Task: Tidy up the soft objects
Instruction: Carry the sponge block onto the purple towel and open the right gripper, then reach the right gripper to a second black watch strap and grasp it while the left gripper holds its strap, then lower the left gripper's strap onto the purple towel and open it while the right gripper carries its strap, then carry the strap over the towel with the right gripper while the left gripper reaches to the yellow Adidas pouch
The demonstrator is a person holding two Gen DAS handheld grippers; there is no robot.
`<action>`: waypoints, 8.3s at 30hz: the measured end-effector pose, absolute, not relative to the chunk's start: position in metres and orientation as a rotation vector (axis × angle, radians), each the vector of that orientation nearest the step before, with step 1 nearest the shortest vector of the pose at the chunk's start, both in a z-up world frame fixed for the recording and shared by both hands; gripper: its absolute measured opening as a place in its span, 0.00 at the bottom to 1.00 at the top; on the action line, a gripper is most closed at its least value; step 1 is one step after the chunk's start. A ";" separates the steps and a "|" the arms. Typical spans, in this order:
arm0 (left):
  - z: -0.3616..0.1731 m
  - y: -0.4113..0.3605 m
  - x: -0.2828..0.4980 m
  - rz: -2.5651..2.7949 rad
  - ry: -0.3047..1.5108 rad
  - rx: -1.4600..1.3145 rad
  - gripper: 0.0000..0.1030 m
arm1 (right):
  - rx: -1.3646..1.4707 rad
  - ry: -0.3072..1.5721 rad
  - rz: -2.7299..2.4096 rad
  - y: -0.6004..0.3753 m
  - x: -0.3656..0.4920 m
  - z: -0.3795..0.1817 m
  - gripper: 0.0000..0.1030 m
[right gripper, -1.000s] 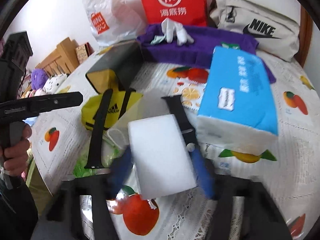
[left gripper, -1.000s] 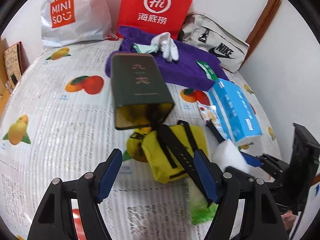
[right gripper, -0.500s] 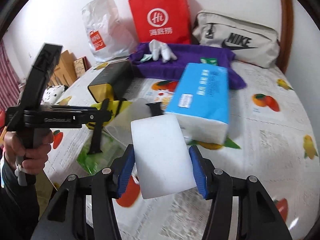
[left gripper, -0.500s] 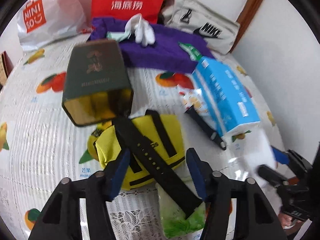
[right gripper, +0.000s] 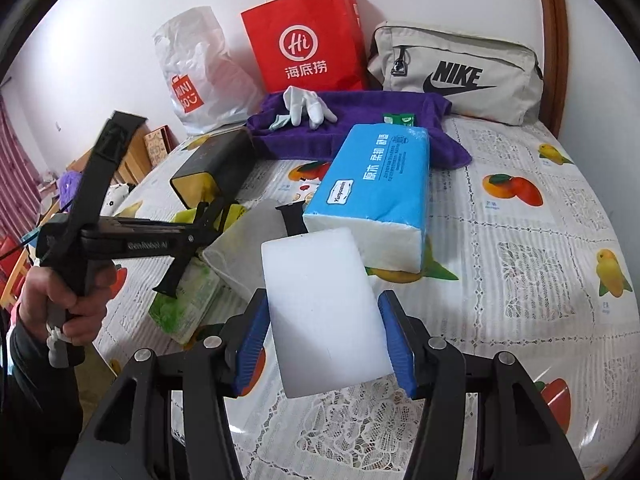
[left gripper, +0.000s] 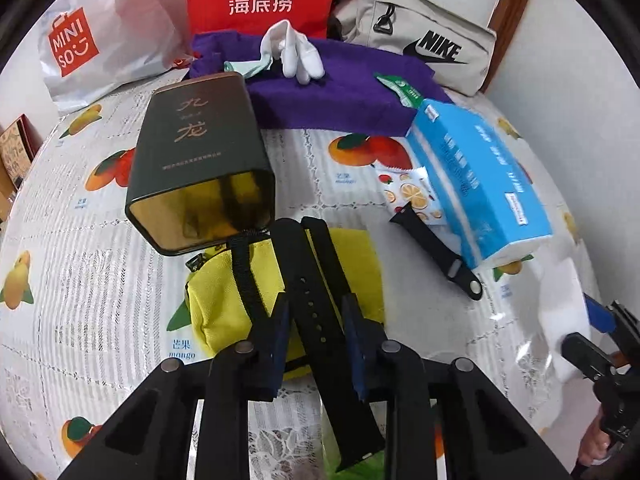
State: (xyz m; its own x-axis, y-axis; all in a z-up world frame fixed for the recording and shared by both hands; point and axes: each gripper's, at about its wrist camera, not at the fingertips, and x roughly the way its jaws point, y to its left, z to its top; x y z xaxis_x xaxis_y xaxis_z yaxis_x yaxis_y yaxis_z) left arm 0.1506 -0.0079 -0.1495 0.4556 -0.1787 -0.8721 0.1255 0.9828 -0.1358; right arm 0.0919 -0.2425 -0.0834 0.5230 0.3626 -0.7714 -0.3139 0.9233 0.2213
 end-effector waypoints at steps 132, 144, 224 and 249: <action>-0.047 0.074 0.244 -0.276 0.882 -0.234 0.17 | -0.056 0.958 0.592 -0.165 0.153 -0.068 0.70; -0.057 0.070 0.291 -0.306 0.900 -0.233 0.17 | -0.041 1.077 0.480 -0.172 0.148 -0.118 0.47; -0.068 0.077 0.341 -0.259 1.007 -0.139 0.40 | -0.213 1.054 0.472 -0.139 0.154 -0.129 0.41; -0.083 0.084 0.211 -0.282 1.016 -0.151 0.49 | -0.168 0.943 0.473 -0.150 0.135 -0.080 0.21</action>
State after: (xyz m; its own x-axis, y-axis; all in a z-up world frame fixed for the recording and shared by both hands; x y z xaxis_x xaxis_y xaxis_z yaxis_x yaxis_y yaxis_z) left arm 0.2107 0.0838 -0.0835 0.4949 -0.3009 -0.8152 0.1617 0.9536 -0.2539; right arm 0.1350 -0.1502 -0.0795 0.4943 0.3160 -0.8098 -0.4596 0.8857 0.0651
